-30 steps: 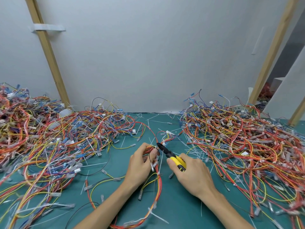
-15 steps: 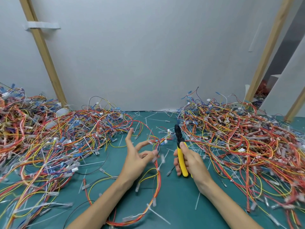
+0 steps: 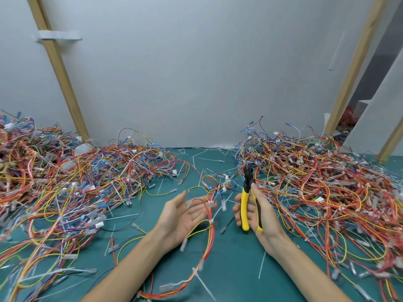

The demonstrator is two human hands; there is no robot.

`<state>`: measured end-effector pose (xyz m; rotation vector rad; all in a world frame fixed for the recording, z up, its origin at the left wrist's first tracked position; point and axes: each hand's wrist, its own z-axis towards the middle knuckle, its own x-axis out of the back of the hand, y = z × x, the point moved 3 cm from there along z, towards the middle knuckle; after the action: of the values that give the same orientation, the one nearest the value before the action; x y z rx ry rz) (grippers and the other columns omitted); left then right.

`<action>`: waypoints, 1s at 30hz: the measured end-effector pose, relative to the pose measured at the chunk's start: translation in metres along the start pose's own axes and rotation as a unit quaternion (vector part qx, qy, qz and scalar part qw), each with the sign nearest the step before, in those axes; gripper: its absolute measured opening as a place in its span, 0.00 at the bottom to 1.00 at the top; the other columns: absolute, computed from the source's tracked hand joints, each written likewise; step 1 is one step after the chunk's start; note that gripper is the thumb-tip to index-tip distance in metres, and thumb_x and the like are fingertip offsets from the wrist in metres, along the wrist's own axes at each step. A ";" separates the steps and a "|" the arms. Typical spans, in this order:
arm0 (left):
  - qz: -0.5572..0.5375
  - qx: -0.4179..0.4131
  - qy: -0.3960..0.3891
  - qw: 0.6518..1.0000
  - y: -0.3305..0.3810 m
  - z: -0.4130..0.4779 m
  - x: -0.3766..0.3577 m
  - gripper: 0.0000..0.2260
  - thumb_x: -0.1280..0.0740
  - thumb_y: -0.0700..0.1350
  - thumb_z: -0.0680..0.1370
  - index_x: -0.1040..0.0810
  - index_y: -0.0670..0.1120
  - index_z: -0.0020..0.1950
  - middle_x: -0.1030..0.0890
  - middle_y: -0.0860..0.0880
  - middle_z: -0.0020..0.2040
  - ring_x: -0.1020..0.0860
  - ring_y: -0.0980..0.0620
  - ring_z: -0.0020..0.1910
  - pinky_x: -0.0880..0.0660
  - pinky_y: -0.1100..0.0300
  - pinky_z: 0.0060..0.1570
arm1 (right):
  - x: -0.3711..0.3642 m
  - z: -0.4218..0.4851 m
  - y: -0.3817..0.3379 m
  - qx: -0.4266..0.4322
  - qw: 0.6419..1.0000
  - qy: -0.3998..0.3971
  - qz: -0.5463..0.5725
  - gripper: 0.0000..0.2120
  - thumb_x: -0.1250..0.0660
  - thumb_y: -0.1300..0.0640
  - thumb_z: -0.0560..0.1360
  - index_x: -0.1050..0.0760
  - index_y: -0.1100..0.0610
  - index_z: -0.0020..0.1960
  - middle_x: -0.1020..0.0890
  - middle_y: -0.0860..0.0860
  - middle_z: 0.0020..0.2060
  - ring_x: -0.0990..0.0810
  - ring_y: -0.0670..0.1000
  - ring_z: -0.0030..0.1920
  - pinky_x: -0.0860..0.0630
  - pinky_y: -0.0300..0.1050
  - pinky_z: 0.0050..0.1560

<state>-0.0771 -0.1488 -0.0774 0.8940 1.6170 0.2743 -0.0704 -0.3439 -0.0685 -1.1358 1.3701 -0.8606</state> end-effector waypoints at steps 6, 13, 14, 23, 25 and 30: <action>0.174 -0.031 -0.052 0.983 -0.010 0.001 -0.005 0.14 0.41 0.38 0.80 0.22 0.34 0.61 0.20 0.32 0.56 0.18 0.41 0.54 0.21 0.58 0.51 | 0.004 0.004 0.001 -0.001 0.999 0.011 0.040 0.28 0.36 0.35 0.68 0.21 0.61 0.46 0.20 0.58 0.33 0.22 0.53 0.30 0.24 0.45 0.32; 0.138 -0.040 -0.070 0.987 -0.010 0.000 -0.010 0.19 0.37 0.43 0.74 0.22 0.34 0.60 0.20 0.33 0.56 0.19 0.38 0.54 0.21 0.54 0.53 | 0.006 0.006 0.001 -0.003 0.998 0.005 0.058 0.28 0.37 0.36 0.68 0.20 0.62 0.47 0.20 0.60 0.34 0.21 0.54 0.31 0.23 0.45 0.32; 0.124 -0.030 -0.069 0.989 -0.009 -0.001 -0.009 0.20 0.37 0.45 0.74 0.22 0.34 0.61 0.20 0.34 0.56 0.19 0.37 0.55 0.20 0.52 0.52 | 0.006 0.006 0.001 -0.004 0.998 0.005 0.060 0.29 0.37 0.36 0.68 0.20 0.63 0.48 0.20 0.60 0.34 0.22 0.54 0.31 0.23 0.45 0.31; 0.262 0.045 -0.140 0.954 -0.012 -0.012 -0.012 0.20 0.29 0.36 0.72 0.26 0.38 0.64 0.20 0.38 0.58 0.19 0.42 0.55 0.23 0.58 0.55 | 0.007 0.004 0.000 -0.004 0.997 0.009 0.073 0.25 0.39 0.38 0.74 0.17 0.59 0.41 0.20 0.58 0.34 0.21 0.53 0.31 0.24 0.46 0.33; 0.283 0.043 -0.119 0.951 -0.014 -0.012 -0.012 0.13 0.27 0.36 0.72 0.21 0.35 0.56 0.18 0.37 0.55 0.18 0.46 0.52 0.23 0.60 0.54 | 0.007 0.004 -0.001 -0.002 0.997 0.008 0.072 0.25 0.38 0.37 0.72 0.17 0.59 0.41 0.20 0.59 0.35 0.22 0.53 0.31 0.25 0.46 0.33; 0.305 0.068 -0.078 0.947 -0.017 -0.014 -0.013 0.02 0.26 0.38 0.69 0.17 0.41 0.41 0.16 0.42 0.43 0.17 0.50 0.41 0.21 0.63 0.45 | 0.008 0.005 0.000 -0.001 0.997 0.004 0.080 0.26 0.37 0.37 0.70 0.18 0.60 0.45 0.20 0.58 0.35 0.22 0.54 0.32 0.25 0.46 0.33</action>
<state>-0.0972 -0.1647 -0.0749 1.4793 1.1873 0.5099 -0.0655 -0.3510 -0.0716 -1.0092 1.4479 -0.7497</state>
